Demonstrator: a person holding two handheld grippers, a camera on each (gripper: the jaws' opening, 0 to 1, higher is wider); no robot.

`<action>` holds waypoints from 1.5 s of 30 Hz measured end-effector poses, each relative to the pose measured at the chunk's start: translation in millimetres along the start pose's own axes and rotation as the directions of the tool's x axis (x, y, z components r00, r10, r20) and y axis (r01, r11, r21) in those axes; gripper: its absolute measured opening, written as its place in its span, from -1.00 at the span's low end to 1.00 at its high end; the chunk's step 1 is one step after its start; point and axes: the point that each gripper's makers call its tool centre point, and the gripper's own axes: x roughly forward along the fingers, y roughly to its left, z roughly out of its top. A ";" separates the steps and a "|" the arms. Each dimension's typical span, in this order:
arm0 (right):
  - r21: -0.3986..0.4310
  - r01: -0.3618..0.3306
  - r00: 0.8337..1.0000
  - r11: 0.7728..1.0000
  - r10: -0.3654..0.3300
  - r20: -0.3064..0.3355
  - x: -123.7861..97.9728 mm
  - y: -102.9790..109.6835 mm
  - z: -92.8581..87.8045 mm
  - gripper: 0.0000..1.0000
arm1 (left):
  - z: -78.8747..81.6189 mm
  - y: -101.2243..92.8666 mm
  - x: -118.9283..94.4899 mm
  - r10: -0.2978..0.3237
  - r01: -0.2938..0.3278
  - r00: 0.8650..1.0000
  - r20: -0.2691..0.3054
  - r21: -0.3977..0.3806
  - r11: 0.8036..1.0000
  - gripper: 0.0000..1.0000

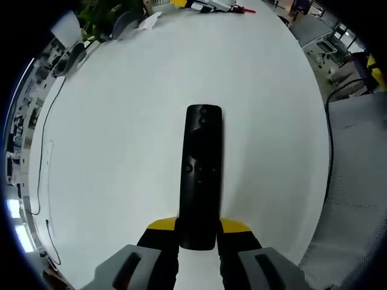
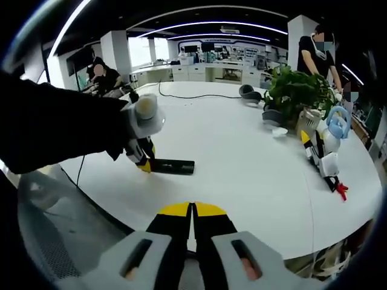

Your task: Press the specified remote control buttons in sequence, fully releasing each button before pressing the next.

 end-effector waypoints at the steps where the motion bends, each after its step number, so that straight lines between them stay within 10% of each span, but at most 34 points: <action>1: -0.002 -0.001 1.000 1.000 0.001 -0.001 0.1 0.1 -0.2 -1.00 | -0.8 -2.2 -0.2 0.000 0.000 1.000 0.003 0.001 1.000 -0.52; 11: -0.017 0.068 0.994 0.998 -0.069 -0.088 4.1 -11.2 -14.9 -1.00 | -8.1 -26.4 -1.2 -0.004 0.003 1.000 0.020 0.016 1.000 -0.52; 45: -0.116 0.106 0.988 0.988 -0.117 -0.098 -1.2 -11.8 1.7 -1.00 | -33.4 -82.7 -8.7 -0.017 0.015 1.000 0.022 0.087 0.996 -0.52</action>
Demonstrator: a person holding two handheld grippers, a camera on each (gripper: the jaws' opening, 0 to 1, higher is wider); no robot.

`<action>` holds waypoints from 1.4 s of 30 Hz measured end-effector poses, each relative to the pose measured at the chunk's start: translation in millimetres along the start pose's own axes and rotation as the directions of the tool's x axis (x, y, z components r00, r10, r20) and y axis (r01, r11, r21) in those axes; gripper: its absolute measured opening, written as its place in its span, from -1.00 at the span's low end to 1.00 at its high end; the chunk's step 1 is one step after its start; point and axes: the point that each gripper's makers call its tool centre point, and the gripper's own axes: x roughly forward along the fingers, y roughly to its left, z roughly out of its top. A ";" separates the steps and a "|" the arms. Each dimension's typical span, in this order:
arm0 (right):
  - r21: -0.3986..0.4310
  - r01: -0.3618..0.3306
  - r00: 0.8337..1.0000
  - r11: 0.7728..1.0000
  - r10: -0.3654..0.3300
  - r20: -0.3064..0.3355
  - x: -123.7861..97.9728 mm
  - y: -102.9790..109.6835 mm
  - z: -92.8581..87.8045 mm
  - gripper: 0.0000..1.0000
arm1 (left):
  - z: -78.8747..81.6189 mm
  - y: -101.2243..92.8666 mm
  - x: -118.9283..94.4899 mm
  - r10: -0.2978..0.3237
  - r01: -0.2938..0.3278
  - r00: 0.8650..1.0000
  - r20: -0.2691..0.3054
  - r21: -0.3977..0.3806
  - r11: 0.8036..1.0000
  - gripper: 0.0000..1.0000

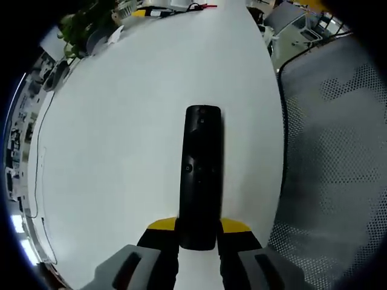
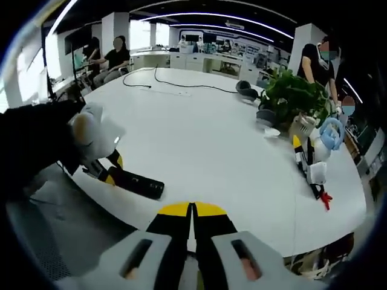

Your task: Press the specified remote control buttons in sequence, fully releasing each button before pressing the next.

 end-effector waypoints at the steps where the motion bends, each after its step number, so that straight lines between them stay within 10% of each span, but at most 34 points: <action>1: 0.003 -0.002 1.000 1.000 0.002 0.003 -1.3 -1.2 5.4 -1.00 | -0.6 -1.3 -0.5 0.000 0.000 1.000 0.005 -0.003 1.000 -0.52; 11: -0.031 -0.055 0.992 0.998 0.058 0.108 4.0 -0.1 102.4 -1.00 | -5.1 -12.7 -2.2 0.007 -0.005 0.998 0.058 -0.027 1.000 -0.52; 20: -0.010 -0.163 0.984 0.987 0.163 0.067 46.9 31.2 123.2 -1.00 | -8.5 -23.4 -3.3 0.008 -0.003 0.995 0.102 -0.047 0.999 -0.52; 26: 0.021 -0.234 0.969 0.972 0.235 -0.077 82.2 49.3 99.6 -1.00 | -9.2 -25.6 -3.4 0.014 -0.005 0.992 0.128 -0.067 0.998 -0.52; 33: 0.138 -0.295 0.891 0.945 0.324 -0.316 112.5 71.5 40.5 -1.00 | -9.7 -29.0 -3.0 0.010 0.000 0.989 0.146 -0.070 0.998 -0.52; 37: 0.139 -0.287 0.871 0.948 0.319 -0.373 121.4 73.4 11.9 -1.00 | -9.9 -30.5 -3.2 0.009 0.001 0.989 0.147 -0.067 0.998 -0.52; 42: 0.249 -0.292 0.802 0.923 0.378 -0.463 117.1 78.9 -15.0 -1.00 | -10.1 -30.7 -3.4 0.007 0.003 0.989 0.149 -0.062 0.998 -0.52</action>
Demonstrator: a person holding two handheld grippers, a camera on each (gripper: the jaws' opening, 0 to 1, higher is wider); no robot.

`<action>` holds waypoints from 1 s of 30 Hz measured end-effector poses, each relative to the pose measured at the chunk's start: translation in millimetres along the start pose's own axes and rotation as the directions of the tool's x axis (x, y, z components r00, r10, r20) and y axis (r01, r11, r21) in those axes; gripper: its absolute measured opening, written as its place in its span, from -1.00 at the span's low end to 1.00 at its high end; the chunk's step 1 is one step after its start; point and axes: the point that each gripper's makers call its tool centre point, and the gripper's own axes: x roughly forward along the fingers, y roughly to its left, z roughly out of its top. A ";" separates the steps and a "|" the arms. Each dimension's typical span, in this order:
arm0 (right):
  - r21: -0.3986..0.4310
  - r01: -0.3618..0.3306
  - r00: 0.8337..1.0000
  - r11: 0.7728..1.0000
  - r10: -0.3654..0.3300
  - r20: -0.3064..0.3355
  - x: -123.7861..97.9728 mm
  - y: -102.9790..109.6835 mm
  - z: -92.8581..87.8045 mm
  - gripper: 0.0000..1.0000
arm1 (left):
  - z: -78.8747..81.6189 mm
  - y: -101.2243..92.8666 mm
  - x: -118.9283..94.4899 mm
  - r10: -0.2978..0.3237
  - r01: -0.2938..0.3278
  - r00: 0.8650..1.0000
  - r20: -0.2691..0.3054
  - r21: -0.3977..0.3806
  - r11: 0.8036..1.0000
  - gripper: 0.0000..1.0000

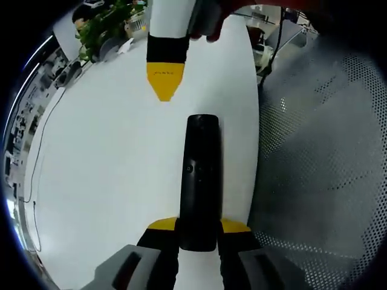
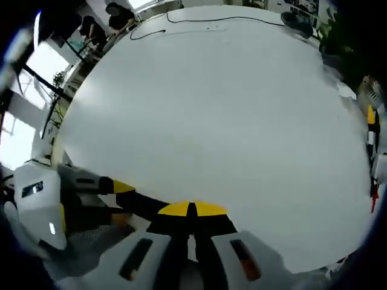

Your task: Press the specified remote control buttons in sequence, fully releasing each button before pressing the next.

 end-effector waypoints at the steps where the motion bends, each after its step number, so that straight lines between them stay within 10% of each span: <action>1: 0.007 0.004 1.000 1.000 -0.004 0.006 3.6 -1.1 -1.0 -1.00 | 0.0 0.0 -0.2 0.000 0.000 1.000 0.003 0.000 1.000 -0.52; 11: 0.003 0.006 0.990 1.000 -0.006 -0.141 18.3 2.0 -27.4 -1.00 | -1.5 0.1 -2.1 0.011 -0.009 0.994 0.105 -0.018 1.000 -0.52; 30: -0.008 0.007 0.989 1.000 -0.008 -0.151 20.6 0.4 -28.1 -1.00 | 0.3 0.7 -3.5 -0.010 0.015 0.973 0.233 -0.021 1.000 -0.51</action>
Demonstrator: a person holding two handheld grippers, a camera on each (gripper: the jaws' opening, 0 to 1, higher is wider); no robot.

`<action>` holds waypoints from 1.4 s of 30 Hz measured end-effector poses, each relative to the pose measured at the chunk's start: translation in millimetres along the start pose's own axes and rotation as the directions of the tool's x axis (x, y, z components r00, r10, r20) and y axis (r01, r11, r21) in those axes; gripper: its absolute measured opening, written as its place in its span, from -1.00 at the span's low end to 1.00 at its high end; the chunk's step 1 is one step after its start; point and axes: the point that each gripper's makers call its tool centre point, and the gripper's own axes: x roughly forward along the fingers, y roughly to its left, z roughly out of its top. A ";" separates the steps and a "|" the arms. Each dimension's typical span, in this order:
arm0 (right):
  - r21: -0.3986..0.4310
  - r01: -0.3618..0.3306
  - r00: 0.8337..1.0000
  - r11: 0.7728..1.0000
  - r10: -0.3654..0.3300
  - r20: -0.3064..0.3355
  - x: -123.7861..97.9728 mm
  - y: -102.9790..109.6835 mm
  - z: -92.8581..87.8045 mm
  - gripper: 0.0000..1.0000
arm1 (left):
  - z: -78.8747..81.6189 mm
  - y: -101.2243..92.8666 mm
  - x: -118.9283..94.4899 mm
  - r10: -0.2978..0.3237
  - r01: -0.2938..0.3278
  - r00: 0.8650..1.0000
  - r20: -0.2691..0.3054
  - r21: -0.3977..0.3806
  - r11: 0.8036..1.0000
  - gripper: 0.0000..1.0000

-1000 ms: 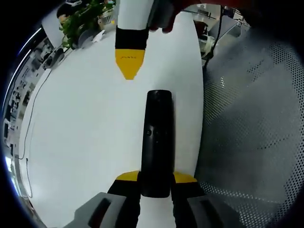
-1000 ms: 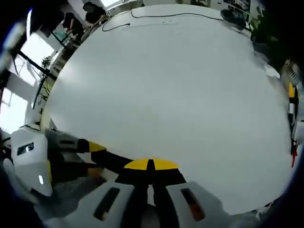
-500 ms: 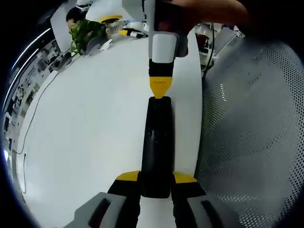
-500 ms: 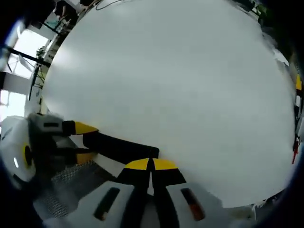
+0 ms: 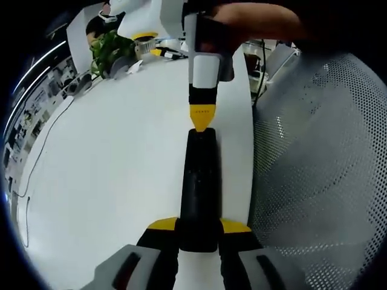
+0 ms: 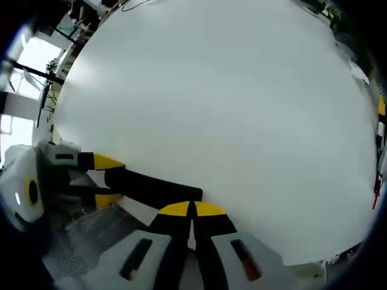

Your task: Press the specified remote control buttons in sequence, fully releasing each button before pressing the next.

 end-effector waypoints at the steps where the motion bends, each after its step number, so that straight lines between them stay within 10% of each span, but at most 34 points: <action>1: 0.001 -0.002 1.000 1.000 0.002 0.000 0.1 0.0 -0.4 -1.00 | 0.0 0.2 0.1 0.000 0.000 1.000 0.001 -0.004 1.000 -0.51; 12: -0.226 -0.009 1.000 0.974 0.008 -0.003 0.4 3.1 -2.0 -1.00 | 1.1 0.3 0.3 0.006 -0.005 0.999 0.034 -0.030 1.000 -0.50; 42: -0.138 -0.084 0.996 0.987 0.079 -0.036 7.4 17.9 -4.1 -1.00 | 2.7 0.5 1.3 0.007 -0.006 0.999 0.046 -0.030 1.000 -0.49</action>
